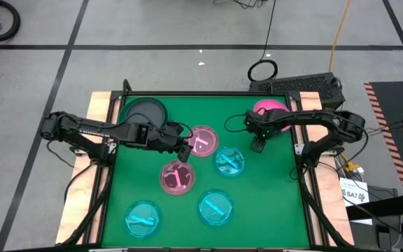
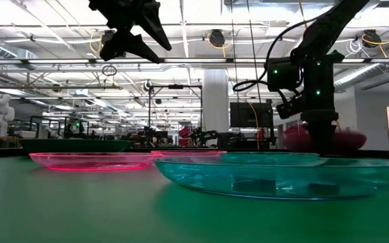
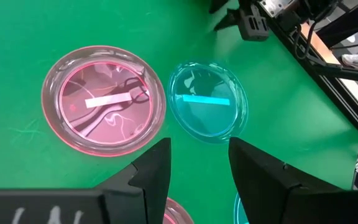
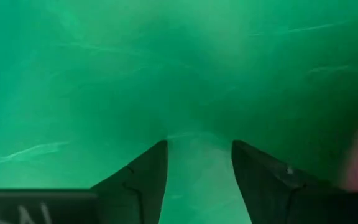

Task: Stack plastic plates
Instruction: Stack the pink plate on top of the black plate

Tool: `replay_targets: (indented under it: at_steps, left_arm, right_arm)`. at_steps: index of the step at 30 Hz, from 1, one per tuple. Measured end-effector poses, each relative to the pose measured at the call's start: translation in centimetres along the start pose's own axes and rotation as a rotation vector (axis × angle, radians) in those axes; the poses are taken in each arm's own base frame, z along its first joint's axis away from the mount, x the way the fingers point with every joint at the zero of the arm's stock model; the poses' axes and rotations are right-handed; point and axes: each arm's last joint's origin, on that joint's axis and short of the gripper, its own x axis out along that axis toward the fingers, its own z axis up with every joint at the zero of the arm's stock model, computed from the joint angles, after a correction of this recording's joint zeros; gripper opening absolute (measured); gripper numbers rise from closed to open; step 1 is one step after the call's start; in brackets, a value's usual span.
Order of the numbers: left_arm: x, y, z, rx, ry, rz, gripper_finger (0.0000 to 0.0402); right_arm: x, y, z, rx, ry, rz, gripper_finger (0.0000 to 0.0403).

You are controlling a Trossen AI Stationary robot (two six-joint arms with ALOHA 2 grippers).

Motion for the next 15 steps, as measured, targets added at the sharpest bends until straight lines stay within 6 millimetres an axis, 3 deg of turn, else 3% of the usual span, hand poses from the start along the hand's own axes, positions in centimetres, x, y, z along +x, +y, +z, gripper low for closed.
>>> replay_targets:
  at_steps: [15]
  left_arm:
    - [0.0,0.0,0.0,0.001,0.000,0.000,0.0168]
  right_arm:
    - [-1.9,-0.2,-1.0,0.060,0.032,0.001,0.0169]
